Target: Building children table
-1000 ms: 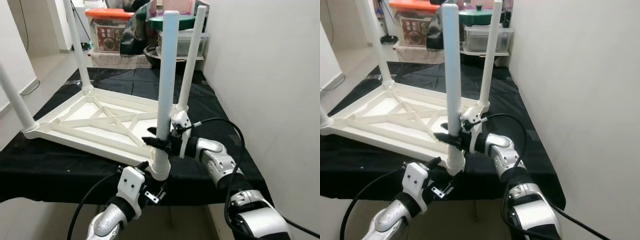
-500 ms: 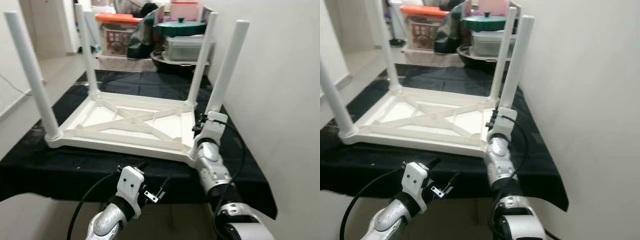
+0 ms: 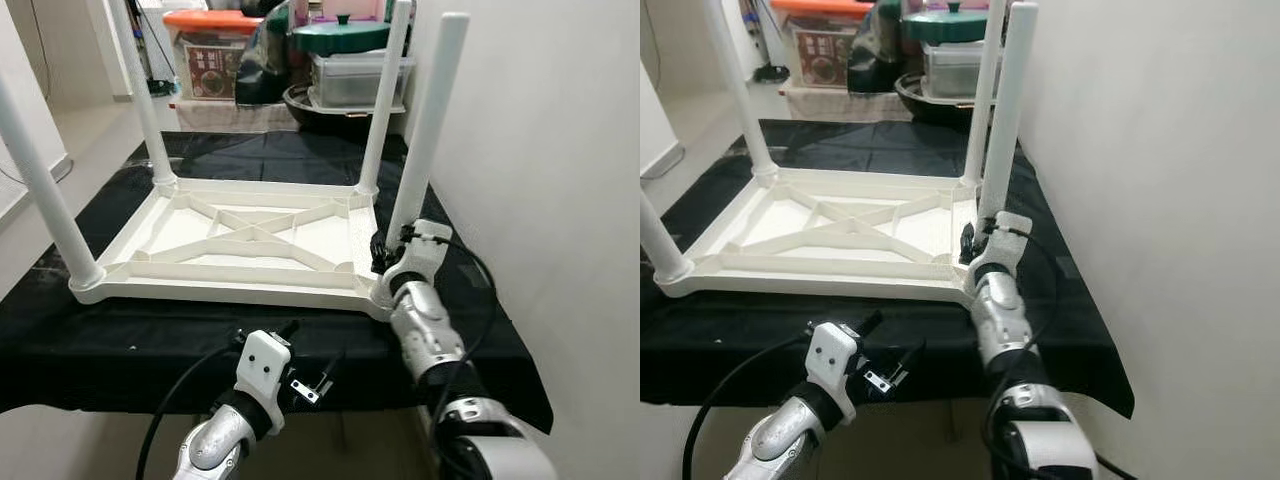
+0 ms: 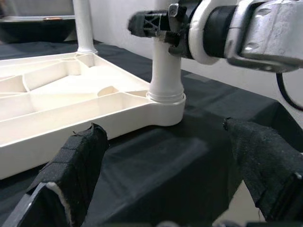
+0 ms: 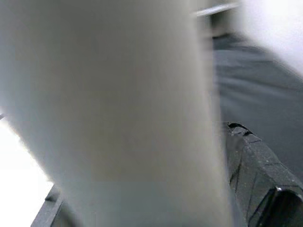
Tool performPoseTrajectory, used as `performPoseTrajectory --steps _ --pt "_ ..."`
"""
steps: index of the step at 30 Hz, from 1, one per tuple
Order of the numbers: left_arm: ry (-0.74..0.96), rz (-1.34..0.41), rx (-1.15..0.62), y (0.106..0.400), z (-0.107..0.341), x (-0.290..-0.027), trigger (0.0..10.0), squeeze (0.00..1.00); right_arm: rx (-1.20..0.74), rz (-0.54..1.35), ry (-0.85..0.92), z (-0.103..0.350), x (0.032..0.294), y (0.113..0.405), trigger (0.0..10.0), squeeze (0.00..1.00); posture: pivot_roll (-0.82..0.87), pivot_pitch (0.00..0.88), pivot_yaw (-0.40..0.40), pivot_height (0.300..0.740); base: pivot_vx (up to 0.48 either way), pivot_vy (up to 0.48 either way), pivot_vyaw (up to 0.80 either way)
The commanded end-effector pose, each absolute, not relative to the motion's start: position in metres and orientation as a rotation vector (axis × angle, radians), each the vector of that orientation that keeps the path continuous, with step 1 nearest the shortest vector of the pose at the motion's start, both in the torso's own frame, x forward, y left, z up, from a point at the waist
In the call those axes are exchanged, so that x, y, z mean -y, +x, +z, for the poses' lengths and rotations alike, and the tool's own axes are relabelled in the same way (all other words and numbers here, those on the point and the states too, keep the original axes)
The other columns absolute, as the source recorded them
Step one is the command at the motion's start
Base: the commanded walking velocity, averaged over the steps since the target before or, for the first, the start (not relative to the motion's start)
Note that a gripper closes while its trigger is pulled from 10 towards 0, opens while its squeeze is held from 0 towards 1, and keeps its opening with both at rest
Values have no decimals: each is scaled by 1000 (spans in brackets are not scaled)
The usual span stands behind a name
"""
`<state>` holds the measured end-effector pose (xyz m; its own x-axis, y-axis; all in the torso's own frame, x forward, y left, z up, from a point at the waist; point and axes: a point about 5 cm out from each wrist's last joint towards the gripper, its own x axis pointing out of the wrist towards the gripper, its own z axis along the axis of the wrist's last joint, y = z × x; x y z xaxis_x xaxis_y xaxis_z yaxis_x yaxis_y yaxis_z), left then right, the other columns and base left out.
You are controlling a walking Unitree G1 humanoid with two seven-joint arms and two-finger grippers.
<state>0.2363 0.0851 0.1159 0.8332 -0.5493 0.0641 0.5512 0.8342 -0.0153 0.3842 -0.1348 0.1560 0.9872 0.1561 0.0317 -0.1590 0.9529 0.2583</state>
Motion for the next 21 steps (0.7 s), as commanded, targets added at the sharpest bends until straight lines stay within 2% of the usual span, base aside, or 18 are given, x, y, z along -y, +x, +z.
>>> performPoseTrajectory --steps 1,2,4,5,6,8,10,12,21 --pt "-33 -586 51 237 115 -85 10000 0 -32 415 265 156 125 383 10000 0 56 10 -56 740 0 0 0" --pt "-33 -586 51 237 115 -85 10000 0 -32 415 265 156 125 383 10000 0 56 10 -56 740 0 0 0" --pt "-34 -587 51 237 115 -85 10000 0 -52 665 240 159 129 377 10000 0 59 10 -60 740 0 0 0" --pt "-34 -587 51 237 115 -85 10000 0 -52 665 240 159 129 377 10000 0 59 10 -60 740 0 0 0" --pt "-36 -587 50 238 114 -84 10000 0 -58 918 255 167 130 368 10000 0 62 8 -64 740 0 0 0" --pt "-36 -587 50 238 114 -84 10000 0 -58 918 255 167 130 368 10000 0 62 8 -64 740 0 0 0" --pt "-37 -585 50 237 114 -84 10000 0 -78 1126 236 170 126 359 10000 0 74 9 -66 740 0 0 0" --pt "-37 -584 50 237 114 -85 10000 0 -110 1253 215 171 120 354 10000 0 77 9 -69 740 0 0 0" --pt "-35 -584 50 236 114 -85 10000 0 -181 1452 118 164 101 346 10000 0 80 7 -68 740 0 0 0"
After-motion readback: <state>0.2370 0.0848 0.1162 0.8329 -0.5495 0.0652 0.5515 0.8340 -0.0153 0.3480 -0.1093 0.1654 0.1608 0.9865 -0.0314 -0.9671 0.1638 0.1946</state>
